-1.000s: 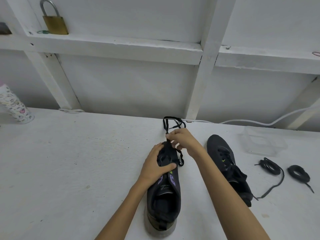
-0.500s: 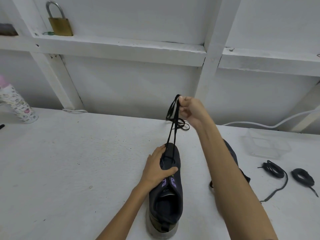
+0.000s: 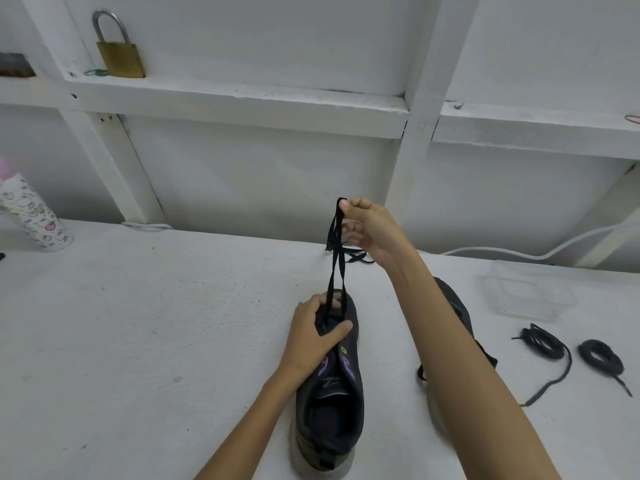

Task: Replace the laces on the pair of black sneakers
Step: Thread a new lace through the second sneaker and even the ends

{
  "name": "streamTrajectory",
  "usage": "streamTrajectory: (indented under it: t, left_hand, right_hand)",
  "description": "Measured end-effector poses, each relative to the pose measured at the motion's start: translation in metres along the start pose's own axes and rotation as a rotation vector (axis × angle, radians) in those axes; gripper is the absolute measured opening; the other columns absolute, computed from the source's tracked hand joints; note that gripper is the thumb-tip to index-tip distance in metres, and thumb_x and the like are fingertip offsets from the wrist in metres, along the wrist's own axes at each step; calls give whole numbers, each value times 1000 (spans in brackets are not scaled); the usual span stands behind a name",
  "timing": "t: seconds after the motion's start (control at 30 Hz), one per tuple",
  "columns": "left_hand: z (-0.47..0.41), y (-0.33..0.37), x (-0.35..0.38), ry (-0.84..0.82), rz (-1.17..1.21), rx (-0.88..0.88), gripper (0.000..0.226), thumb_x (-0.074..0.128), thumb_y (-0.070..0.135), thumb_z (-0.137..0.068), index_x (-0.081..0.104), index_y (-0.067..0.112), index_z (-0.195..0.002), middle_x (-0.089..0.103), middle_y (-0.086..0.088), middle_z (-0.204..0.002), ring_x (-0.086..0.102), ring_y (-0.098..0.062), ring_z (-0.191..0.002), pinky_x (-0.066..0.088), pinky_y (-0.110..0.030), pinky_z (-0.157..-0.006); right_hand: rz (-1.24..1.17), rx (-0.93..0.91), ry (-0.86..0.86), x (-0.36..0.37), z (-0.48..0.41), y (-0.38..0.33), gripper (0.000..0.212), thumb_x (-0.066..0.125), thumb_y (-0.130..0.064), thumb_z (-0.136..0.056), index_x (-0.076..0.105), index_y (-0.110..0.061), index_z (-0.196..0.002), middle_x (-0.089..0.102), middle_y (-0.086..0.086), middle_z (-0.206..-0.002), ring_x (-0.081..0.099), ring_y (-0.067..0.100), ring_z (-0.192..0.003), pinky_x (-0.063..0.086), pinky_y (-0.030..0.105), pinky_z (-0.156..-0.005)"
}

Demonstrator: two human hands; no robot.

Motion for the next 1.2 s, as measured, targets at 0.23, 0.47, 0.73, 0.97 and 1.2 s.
streamTrajectory:
  t: [0.23,0.47,0.73,0.97,1.2]
  left_hand:
    - [-28,57,-6,-3,147,85,22,66,24,-91,66,30,-113,63,11,-112,57,2,-106,42,-22,-97]
    - [-27,57,-78,386,344,121,24,65,1,-89,70,16,-106,51,2,-79,49,1,-70,41,-10,-70]
    - [16,-34,-191,856,224,-176,29,61,-1,-86,66,19,-106,58,1,-86,53,-6,-70,45,-21,-73]
    - [16,-52,-178,763,-389,-401,48,71,4,-76,60,19,-120,33,-5,-149,31,-32,-133,22,-48,-108]
    - [-79,-18,-84,204,-683,-87,51,62,18,-88,49,19,-137,30,-4,-155,23,-24,-144,22,-47,-112]
  right_hand:
    - [35,-5,33,-3,10,7,4,59,-10,-96,59,-11,-92,66,8,-77,65,13,-54,49,22,-46]
    - [203,-196,364,-71,51,1,21,57,9,-86,60,-7,-99,62,11,-78,61,14,-46,54,26,-51]
    - [1376,161,290,-111,102,46,25,57,-7,-79,74,-23,-87,64,-5,-91,58,20,-82,39,27,-64]
    - [1417,260,93,-94,79,45,24,74,-26,-80,70,-26,-104,63,-3,-106,60,18,-97,42,28,-75]
    - [1373,1,-12,-50,-7,63,33,55,-9,-91,64,-17,-122,57,4,-133,53,23,-120,43,33,-89]
Point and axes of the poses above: each hand's wrist, its own z-axis away from the middle knuckle, its own x-axis out of the palm, y = z × x, the point moved 8 cm from there along -z, towards the middle knuckle
